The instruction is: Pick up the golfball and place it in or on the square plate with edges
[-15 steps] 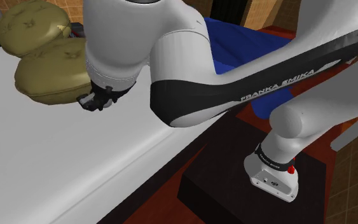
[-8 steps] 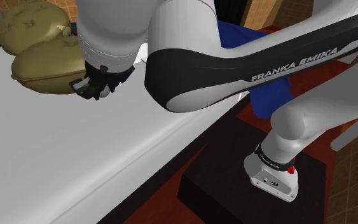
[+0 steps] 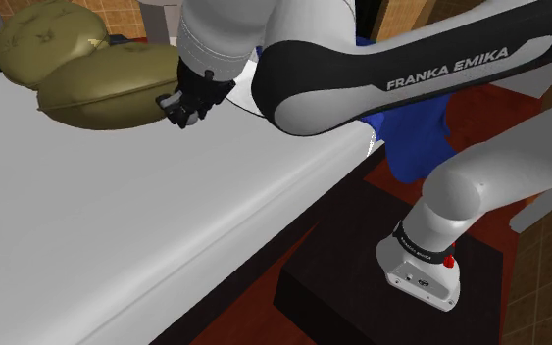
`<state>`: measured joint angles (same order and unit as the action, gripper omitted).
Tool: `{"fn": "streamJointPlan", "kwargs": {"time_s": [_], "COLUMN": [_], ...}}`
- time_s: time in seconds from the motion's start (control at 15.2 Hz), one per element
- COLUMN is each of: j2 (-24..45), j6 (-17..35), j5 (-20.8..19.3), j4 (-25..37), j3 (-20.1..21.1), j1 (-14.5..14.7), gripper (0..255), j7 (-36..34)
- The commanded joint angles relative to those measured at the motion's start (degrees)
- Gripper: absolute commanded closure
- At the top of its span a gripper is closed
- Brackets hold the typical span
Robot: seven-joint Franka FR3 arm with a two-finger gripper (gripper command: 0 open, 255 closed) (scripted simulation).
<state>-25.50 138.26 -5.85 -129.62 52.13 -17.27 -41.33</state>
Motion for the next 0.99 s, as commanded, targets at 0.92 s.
{"fn": "streamJointPlan", "kwargs": {"time_s": [0.92], "j2": [-2.79], "j6": [9.72], "j5": [5.20], "j4": [-11.96], "j3": [-26.08], "j1": [3.74], "gripper": [255], "j7": [26.35]}}
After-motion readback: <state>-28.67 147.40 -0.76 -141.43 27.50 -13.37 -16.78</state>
